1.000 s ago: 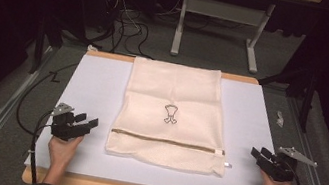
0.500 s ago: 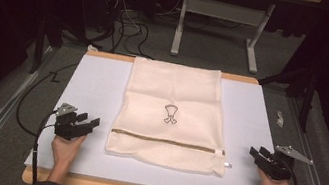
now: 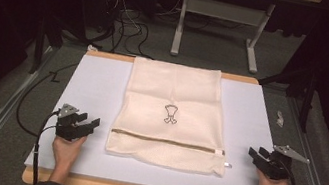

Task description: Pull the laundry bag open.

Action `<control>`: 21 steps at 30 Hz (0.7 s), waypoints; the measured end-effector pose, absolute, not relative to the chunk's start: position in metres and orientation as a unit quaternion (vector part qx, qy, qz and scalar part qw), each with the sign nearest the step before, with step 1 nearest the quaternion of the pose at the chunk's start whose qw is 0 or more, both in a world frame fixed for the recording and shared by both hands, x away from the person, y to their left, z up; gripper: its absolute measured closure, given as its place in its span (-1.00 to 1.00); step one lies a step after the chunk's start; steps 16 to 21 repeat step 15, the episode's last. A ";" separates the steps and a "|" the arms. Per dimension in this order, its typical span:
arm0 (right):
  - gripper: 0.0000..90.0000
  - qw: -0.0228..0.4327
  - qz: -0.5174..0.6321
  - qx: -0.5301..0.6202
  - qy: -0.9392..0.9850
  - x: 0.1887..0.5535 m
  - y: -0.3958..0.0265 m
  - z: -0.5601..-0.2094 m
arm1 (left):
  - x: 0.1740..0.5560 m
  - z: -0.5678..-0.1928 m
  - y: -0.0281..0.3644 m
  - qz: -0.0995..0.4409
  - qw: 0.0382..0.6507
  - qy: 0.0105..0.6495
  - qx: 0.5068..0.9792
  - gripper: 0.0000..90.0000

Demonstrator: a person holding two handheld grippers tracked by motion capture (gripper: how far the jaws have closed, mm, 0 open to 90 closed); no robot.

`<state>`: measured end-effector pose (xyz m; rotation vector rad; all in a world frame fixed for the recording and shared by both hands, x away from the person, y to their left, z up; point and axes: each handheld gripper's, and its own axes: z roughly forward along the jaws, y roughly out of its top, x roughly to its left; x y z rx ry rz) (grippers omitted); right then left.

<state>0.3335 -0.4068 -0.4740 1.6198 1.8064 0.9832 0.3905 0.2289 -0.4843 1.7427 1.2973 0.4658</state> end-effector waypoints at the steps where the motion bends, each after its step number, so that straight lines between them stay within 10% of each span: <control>1: 0.20 0.259 0.362 0.597 0.667 0.334 -0.407 -0.474 | 0.390 -0.484 0.229 0.188 0.444 0.523 0.703 -0.14; 21: 0.14 0.255 0.358 0.602 0.666 0.334 -0.406 -0.475 | 0.385 -0.485 0.224 0.212 0.438 0.509 0.710 -0.17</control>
